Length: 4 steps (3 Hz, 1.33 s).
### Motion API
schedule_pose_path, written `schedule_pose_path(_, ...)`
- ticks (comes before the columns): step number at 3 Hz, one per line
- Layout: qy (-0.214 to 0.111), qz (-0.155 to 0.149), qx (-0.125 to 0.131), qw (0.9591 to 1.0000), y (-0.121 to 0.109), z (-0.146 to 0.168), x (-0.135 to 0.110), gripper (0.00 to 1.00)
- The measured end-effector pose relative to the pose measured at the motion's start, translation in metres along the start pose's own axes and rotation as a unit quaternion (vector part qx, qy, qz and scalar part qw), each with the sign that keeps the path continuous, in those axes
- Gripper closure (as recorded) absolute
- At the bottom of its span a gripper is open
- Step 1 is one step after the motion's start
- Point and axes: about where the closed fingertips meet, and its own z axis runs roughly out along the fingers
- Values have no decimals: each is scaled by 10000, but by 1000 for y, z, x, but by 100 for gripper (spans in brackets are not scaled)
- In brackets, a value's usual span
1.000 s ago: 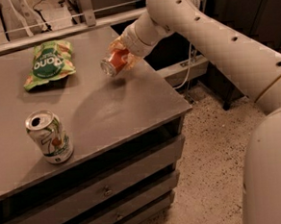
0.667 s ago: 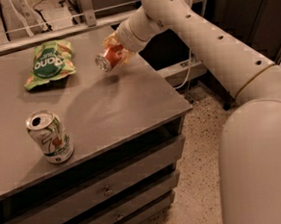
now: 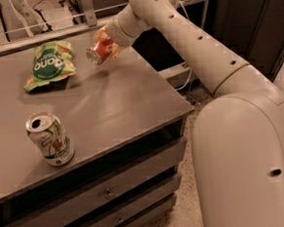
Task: Move coke can near green rice chip bag
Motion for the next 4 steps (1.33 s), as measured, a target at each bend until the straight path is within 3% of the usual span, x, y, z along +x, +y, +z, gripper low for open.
schedule_pose_path(1,280,114,74,9995,-3,15,8,100)
schedule_pose_path(2,136,250,189,9994,-4,27,6,83)
schedule_pose_path(4,-558,239,532,9967,-25,28,-16,36)
